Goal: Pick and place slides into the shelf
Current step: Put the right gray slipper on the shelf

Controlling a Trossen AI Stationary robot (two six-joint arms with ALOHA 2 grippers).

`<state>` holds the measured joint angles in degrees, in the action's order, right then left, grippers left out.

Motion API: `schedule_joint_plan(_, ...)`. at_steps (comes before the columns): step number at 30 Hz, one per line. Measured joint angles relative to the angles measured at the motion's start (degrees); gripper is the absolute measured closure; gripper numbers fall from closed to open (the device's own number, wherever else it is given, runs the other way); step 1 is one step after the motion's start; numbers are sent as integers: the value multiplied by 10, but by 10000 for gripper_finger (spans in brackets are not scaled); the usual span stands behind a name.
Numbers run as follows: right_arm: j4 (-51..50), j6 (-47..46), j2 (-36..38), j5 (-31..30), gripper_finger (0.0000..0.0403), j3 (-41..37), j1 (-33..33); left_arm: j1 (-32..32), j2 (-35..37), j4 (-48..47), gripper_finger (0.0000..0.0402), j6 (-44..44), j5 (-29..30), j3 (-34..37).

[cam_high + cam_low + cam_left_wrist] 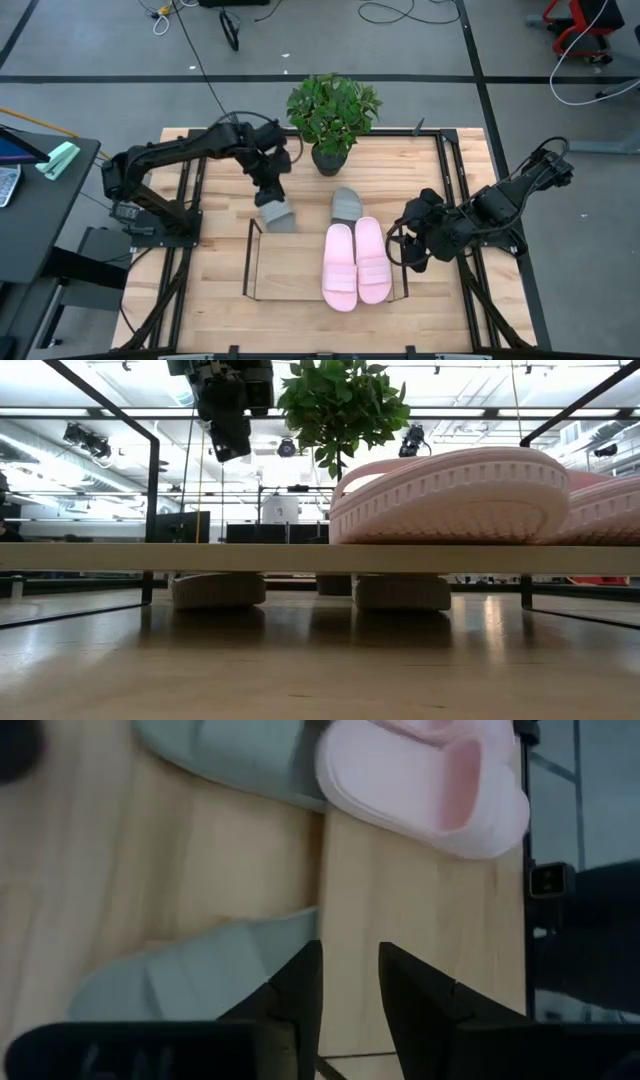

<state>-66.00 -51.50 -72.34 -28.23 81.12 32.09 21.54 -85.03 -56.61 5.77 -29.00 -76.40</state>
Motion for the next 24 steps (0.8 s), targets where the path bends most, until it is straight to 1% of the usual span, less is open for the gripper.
schedule_joint_plan(3, -1, 0, 0, 0, 190, 0, -7, 22, 14, -5, 299, 11, -2, 1)
schedule_joint_plan(5, -1, 1, 1, 0, 190, 0, -12, 36, 28, 14, 299, 11, -21, 21)
schedule_joint_plan(8, -2, 1, 1, 6, 190, 0, -22, 59, 61, 64, 300, -10, -53, 95)
schedule_joint_plan(12, -2, 10, 1, 18, 190, 0, -35, 81, 118, 144, 305, -60, -69, 208)
schedule_joint_plan(15, -3, 27, 5, 42, 190, 0, -58, 90, 155, 188, 307, -89, -74, 262)
schedule_joint_plan(19, -4, 64, 13, 89, 190, 0, -114, 96, 192, 210, 307, -97, -74, 292)
schedule_joint_plan(24, -3, 111, 18, 146, 190, 0, -189, 95, 208, 220, 307, -91, -72, 292)
